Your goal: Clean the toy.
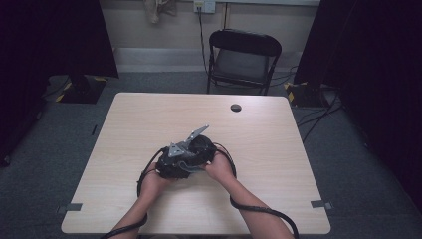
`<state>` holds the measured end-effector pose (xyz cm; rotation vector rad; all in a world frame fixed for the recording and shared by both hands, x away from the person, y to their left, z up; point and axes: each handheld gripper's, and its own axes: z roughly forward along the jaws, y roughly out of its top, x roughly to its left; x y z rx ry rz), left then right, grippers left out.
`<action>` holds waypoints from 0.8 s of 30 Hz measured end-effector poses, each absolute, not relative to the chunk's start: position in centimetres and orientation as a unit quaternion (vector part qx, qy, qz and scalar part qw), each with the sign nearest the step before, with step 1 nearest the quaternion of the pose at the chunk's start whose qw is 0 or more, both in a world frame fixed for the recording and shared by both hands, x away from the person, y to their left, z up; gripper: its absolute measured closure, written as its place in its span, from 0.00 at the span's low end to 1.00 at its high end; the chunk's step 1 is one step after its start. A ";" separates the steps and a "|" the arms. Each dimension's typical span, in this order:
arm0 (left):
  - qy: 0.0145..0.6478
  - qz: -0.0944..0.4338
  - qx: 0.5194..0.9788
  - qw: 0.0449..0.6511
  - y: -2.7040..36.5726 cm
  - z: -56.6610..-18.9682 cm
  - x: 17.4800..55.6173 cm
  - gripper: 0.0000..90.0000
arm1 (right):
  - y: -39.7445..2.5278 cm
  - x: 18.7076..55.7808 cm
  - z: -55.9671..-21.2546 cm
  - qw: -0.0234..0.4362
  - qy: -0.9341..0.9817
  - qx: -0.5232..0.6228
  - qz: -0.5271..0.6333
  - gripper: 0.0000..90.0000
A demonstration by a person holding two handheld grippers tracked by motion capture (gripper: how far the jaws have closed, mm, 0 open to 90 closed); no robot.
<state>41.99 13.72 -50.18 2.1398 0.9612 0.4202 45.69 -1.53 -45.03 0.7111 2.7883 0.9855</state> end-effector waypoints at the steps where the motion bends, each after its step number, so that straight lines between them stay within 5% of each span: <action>1: 0.379 0.164 0.830 0.374 13.6 -50.2 42.0 0.28 | -1.5 45.7 -45.1 0.049 0.916 0.233 0.323 0.75; 24: 0.375 0.167 0.834 0.369 13.7 -50.2 42.0 0.29 | -1.7 45.7 -45.2 0.052 0.911 0.248 0.325 0.76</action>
